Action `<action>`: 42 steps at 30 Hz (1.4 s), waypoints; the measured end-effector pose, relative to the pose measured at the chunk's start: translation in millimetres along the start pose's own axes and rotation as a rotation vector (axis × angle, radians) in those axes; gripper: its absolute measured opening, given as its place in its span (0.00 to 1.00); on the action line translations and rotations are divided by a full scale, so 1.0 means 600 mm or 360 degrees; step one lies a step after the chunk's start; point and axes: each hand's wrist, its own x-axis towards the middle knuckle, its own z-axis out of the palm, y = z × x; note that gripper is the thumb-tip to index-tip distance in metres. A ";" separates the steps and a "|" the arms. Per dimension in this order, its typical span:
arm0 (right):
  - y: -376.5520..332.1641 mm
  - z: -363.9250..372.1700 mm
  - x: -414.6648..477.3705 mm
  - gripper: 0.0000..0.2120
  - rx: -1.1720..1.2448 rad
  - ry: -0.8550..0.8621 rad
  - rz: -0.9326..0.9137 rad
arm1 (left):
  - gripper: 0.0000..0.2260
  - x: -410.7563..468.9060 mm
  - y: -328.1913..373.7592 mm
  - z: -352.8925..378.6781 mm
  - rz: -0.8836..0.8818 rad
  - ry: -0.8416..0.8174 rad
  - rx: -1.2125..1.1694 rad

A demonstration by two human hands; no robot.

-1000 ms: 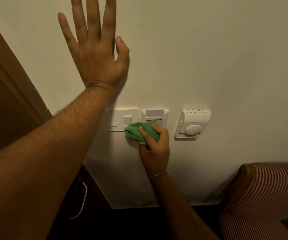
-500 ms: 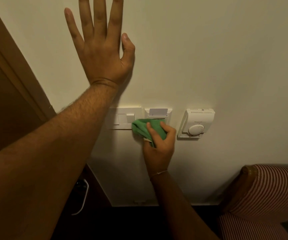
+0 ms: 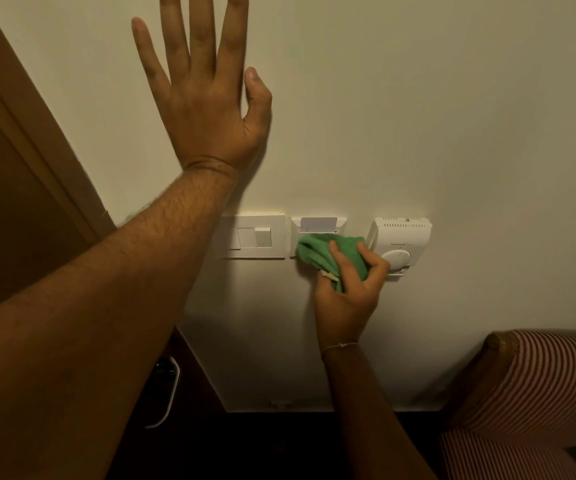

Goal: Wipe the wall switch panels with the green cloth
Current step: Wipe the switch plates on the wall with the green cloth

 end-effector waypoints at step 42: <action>-0.021 0.046 -0.025 0.19 0.0038 -0.0147 -0.0380 | 0.29 0.000 -0.006 0.004 0.0024 0.0004 -0.0021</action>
